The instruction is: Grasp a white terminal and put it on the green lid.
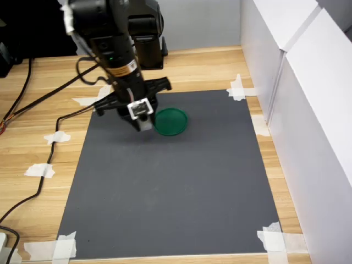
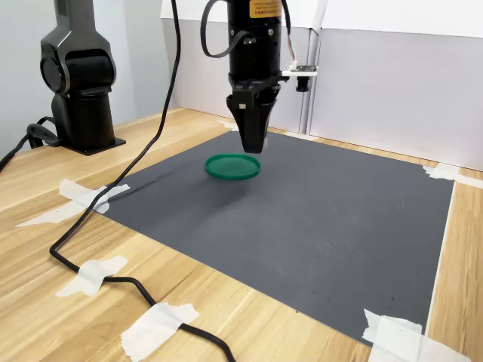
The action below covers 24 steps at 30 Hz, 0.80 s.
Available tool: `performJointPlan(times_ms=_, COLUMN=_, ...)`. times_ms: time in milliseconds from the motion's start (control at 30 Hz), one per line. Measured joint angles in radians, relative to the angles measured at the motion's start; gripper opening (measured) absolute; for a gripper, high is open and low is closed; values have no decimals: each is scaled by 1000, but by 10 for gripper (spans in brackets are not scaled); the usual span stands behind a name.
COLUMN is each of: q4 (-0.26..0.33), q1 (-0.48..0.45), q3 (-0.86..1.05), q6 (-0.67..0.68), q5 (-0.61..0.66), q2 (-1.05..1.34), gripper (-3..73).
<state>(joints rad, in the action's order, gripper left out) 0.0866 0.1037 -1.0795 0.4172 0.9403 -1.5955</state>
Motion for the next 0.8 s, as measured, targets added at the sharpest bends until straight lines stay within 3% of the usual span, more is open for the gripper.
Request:
performJointPlan(times_ms=200, q4=14, q1=115, q3=149, q6=-26, q5=-68, q2=39, gripper=315)
performJointPlan(times_ms=367, q4=-8, q1=118, q3=182, q6=-52, q5=-147, q2=37, gripper=315)
performJointPlan(times_ms=700, q4=-14, q1=118, q3=186, q6=-52, q5=-147, q2=21, gripper=315)
performJointPlan(times_ms=800, q4=-14, q1=118, q3=187, q6=-52, q5=-146, q2=20, gripper=368)
